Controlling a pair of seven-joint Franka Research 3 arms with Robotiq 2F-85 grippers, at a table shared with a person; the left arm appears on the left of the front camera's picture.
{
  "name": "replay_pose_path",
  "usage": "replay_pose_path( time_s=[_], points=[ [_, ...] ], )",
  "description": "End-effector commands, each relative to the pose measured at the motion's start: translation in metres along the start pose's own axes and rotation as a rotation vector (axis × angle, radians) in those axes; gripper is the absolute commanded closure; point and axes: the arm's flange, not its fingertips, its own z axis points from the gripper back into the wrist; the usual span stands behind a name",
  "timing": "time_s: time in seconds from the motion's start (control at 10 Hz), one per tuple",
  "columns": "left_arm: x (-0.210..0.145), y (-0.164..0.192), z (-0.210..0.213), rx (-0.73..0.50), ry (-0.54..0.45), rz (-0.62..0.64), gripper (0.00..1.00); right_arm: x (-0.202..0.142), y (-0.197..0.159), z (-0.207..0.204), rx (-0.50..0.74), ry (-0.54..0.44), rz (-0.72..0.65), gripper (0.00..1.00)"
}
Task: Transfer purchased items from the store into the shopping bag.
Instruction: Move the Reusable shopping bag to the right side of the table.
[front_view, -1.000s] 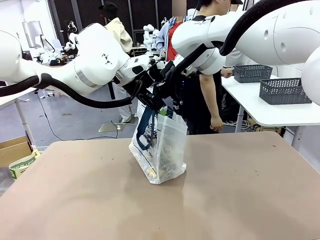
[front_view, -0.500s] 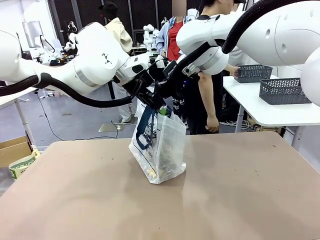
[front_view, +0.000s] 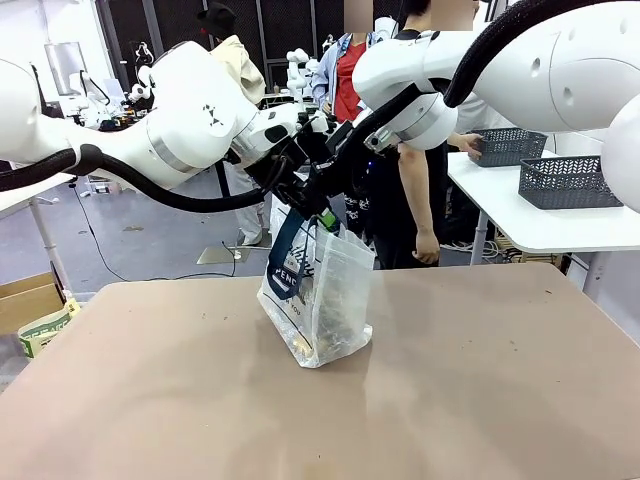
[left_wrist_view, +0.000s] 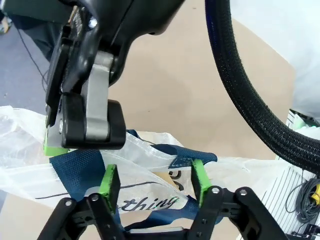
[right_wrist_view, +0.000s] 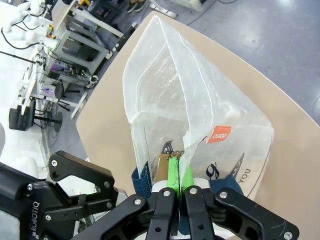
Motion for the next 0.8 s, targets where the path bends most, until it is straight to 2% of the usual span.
replay_pose_path(
  time_s=[0.0,0.3,0.7],
  points=[
    [-0.0022,-0.0024,0.0020,0.026,-0.005,0.089,0.04,0.0033,0.0026,0.0042,0.020,-0.012,-0.020,1.00],
    [0.0006,-0.0033,0.0017,0.034,0.008,0.239,0.04,0.0029,0.0030,0.0039,0.018,-0.011,-0.019,1.00],
    [0.0068,-0.0083,0.0004,0.018,0.018,0.339,0.04,0.0035,0.0030,0.0043,0.016,-0.015,-0.019,1.00]
  ],
)
